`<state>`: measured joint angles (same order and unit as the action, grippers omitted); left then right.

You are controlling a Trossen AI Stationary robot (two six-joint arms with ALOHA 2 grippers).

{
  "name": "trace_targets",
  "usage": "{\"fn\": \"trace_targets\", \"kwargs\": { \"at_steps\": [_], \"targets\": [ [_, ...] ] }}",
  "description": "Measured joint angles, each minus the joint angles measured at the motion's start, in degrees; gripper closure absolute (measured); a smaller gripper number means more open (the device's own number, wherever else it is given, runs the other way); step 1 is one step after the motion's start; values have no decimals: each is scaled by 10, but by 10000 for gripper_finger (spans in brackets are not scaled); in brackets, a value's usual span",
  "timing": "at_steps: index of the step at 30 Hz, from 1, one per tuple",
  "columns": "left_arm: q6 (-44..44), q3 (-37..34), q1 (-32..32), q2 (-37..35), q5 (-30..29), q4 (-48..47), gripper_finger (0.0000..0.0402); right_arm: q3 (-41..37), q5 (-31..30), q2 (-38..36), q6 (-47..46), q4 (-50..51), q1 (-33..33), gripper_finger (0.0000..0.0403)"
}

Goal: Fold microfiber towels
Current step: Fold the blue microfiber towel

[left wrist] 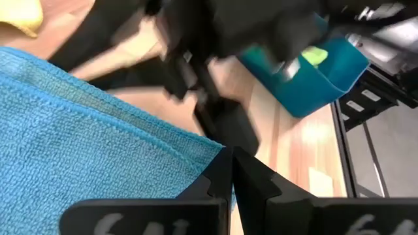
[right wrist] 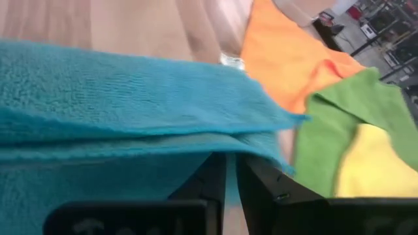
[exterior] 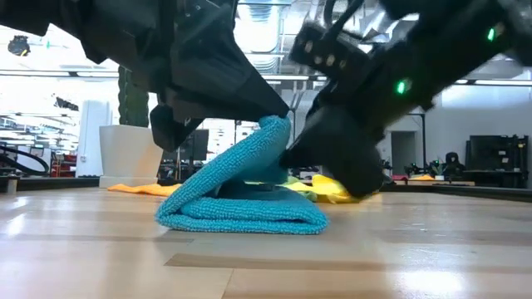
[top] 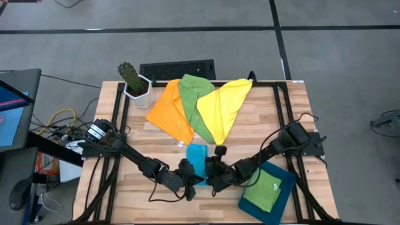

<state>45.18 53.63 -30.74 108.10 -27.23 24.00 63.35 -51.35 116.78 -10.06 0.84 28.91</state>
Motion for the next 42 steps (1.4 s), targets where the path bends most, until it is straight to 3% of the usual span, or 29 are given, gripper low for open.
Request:
{"fn": "trace_targets", "kwargs": {
  "at_steps": [9, 16, 24, 31, 36, 42],
  "targets": [
    [-8, -1, 4, 16, -4, 14, 401, 0, -2, -56, -57, 116, 3, 342],
    [6, 4, 9, 59, 23, 47, 401, 0, 0, -53, -75, 120, 9, 342],
    [-8, 52, 14, 104, 54, 39, 401, 0, -39, -52, -75, 89, 29, 343],
    [-14, 69, 15, 105, 66, 3, 401, -64, -10, -40, -12, -109, 28, 343],
    [-15, 69, 15, 105, 76, 0, 401, -136, 51, -39, -2, -250, 9, 343],
    [-21, 69, 15, 105, 100, 0, 401, -156, 135, -39, -16, -270, -16, 355]
  ]
}}
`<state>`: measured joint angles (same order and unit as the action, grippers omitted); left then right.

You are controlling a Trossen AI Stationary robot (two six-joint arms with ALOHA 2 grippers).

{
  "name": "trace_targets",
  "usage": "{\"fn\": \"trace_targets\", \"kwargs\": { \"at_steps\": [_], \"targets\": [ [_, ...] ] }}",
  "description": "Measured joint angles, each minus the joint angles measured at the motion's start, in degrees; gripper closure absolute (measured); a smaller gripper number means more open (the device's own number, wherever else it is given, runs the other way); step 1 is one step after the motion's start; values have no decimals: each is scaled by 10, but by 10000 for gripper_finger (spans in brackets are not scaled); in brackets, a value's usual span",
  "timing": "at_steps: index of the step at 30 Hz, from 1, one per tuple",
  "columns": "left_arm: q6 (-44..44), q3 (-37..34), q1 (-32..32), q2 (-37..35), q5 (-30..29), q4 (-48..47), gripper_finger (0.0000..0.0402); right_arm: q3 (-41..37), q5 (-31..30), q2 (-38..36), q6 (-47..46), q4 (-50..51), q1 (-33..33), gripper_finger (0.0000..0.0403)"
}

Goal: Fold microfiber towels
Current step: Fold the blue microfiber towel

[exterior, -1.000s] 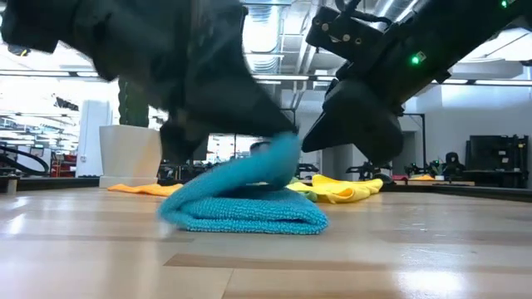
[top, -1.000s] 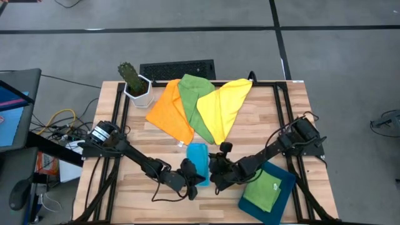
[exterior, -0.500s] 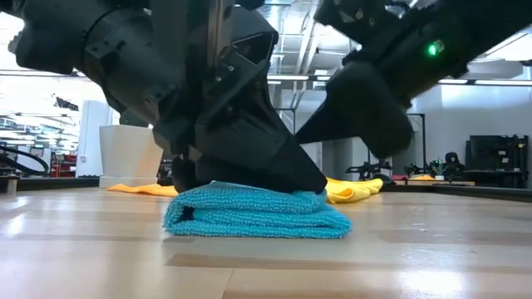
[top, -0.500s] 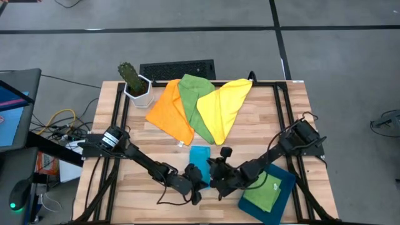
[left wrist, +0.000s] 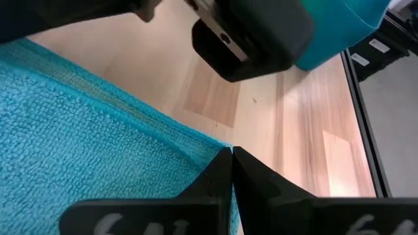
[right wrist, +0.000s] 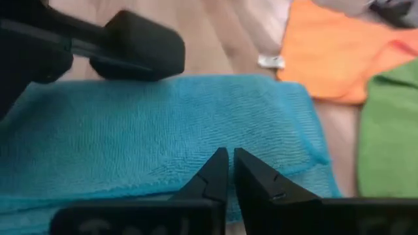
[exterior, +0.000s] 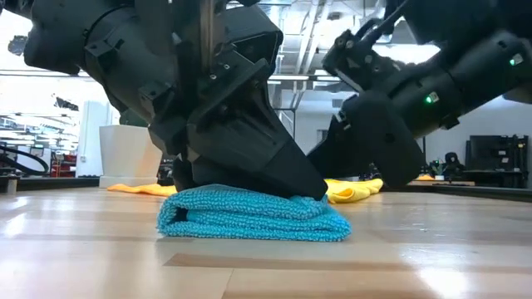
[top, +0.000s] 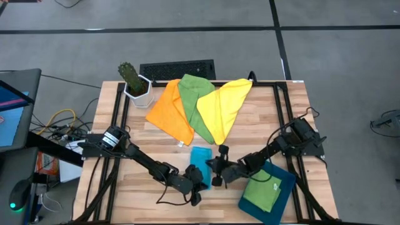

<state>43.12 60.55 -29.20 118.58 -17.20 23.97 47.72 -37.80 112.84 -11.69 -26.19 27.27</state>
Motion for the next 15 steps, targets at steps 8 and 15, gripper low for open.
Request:
{"fn": "trace_targets", "kwargs": {
  "at_steps": [8, 15],
  "targets": [
    [-4, 0, 1, -6, 48, -3, 401, 0, 34, 0, -18, 39, -7, 392],
    [-35, 0, -1, -49, 49, -1, 401, 0, 36, 0, -44, 59, -3, 366]
  ]
}}
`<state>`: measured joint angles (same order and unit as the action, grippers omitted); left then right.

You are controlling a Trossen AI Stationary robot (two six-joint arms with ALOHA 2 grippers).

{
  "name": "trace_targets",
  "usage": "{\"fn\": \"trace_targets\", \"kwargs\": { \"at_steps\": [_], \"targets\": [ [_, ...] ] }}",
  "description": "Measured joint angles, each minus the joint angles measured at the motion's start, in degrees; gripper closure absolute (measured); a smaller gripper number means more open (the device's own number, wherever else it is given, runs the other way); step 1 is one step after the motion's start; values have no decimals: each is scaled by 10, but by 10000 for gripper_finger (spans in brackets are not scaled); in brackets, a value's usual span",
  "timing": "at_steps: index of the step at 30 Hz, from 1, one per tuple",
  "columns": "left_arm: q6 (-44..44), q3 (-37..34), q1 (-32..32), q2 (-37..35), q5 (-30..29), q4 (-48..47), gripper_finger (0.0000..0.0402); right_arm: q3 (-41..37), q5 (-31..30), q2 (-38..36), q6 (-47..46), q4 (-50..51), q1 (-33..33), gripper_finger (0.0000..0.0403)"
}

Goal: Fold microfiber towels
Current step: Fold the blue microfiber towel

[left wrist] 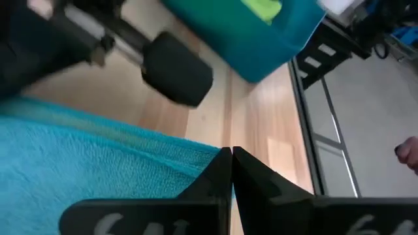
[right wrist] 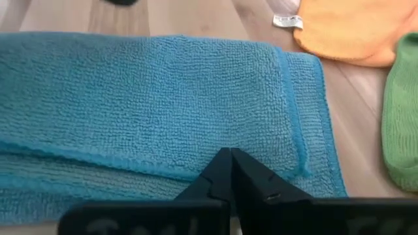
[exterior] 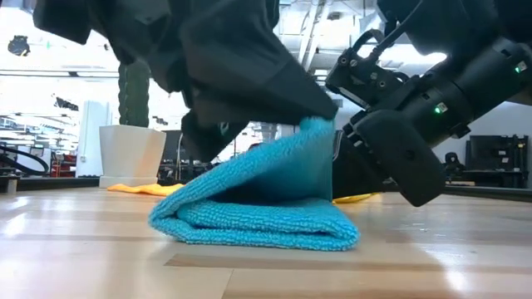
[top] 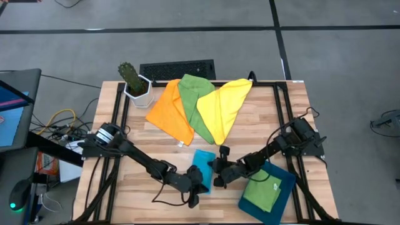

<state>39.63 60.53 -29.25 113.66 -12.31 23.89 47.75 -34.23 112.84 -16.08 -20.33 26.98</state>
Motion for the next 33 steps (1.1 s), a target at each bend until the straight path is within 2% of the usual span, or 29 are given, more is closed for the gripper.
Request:
{"fn": "trace_targets", "kwargs": {
  "at_steps": [4, 9, 13, 14, 16, 18, 19, 22, 26, 29, 33],
  "targets": [
    [-9, 0, -6, -3, 2, -1, 380, 0, -1, 0, 0, 1, 0, 367],
    [-10, 0, -10, -3, 9, -8, 310, 0, -2, 0, 0, 2, 0, 383],
    [-4, 5, -9, -18, 38, -8, 258, 0, -2, 0, 0, 5, 0, 385],
    [-11, 5, -11, -27, 33, -17, 251, 0, -2, 0, 0, 6, 0, 382],
    [-33, 4, -27, -49, -36, -55, 247, 0, -2, 0, 0, 6, 0, 376],
    [-41, -5, -49, -58, -133, -85, 255, 0, -2, 0, 0, 6, 1, 372],
    [-41, -12, -57, -56, -159, -86, 263, 0, -2, 0, 0, 6, 1, 371],
    [-55, -27, -70, -35, -182, -58, 302, 0, -2, 0, 5, 6, 1, 375],
    [-58, -44, -71, 0, -247, -48, 363, 0, -2, 0, 11, 5, 1, 383],
    [-73, -45, -71, 27, -241, -3, 395, 0, -3, 0, 16, 2, 1, 383],
    [-67, -45, -70, 65, -211, 35, 396, 0, -40, -8, 26, -16, 13, 380]
  ]
}}
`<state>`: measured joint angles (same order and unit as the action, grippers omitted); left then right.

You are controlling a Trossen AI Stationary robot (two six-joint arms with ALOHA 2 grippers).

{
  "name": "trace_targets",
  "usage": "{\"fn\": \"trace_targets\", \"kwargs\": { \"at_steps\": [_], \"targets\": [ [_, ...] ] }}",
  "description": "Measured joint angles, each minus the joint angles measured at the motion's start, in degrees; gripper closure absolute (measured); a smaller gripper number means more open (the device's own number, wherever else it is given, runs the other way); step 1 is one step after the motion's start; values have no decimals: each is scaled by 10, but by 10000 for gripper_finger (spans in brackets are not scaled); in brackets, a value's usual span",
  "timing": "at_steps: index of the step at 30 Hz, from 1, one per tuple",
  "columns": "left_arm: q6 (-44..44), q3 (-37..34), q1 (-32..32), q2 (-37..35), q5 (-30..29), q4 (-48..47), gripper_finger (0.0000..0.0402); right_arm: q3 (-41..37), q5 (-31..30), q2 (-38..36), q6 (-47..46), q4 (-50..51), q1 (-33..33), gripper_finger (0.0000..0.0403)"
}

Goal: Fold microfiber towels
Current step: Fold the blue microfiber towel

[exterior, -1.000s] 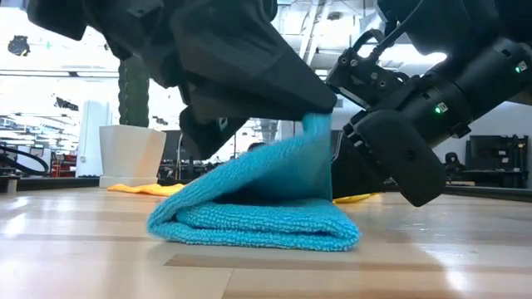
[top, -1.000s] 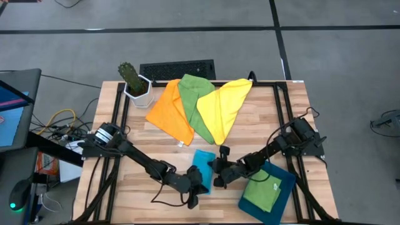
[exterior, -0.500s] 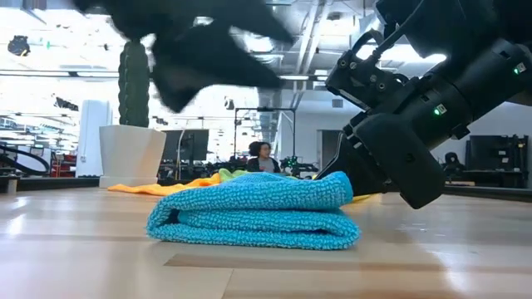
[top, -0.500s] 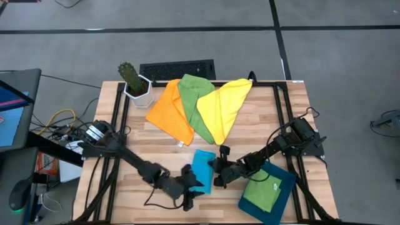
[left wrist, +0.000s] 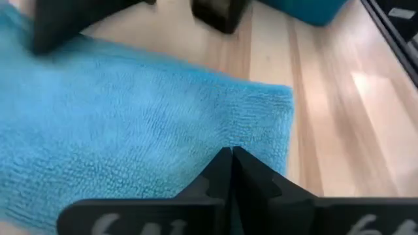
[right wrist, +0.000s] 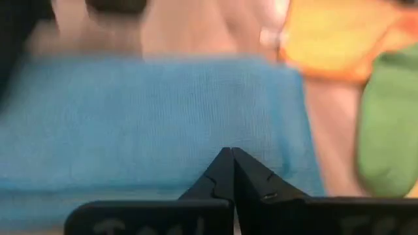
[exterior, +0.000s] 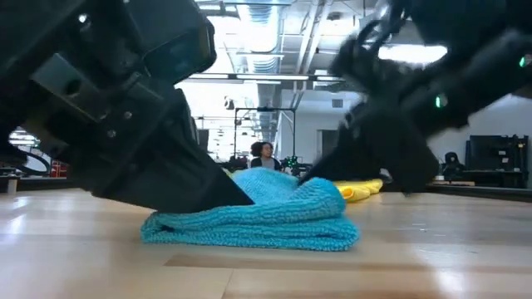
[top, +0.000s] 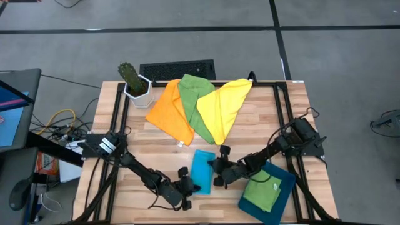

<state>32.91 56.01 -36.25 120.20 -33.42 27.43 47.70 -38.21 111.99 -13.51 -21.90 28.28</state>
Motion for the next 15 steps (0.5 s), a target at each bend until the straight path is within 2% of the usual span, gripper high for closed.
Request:
{"fn": "trace_targets", "kwargs": {
  "at_steps": [3, 6, 10, 15],
  "targets": [
    [8, 0, 7, 4, 18, 13, 396, 0, -38, -11, 56, -87, 20, 384],
    [8, 0, 16, 4, 41, 19, 396, 1, -38, -12, 122, -179, 29, 386],
    [3, 0, 24, 4, 69, 26, 396, 0, -26, 16, 145, -203, -10, 381],
    [2, 0, 24, 4, 72, 23, 395, 3, 86, 85, 135, -293, -77, 385]
  ]
}}
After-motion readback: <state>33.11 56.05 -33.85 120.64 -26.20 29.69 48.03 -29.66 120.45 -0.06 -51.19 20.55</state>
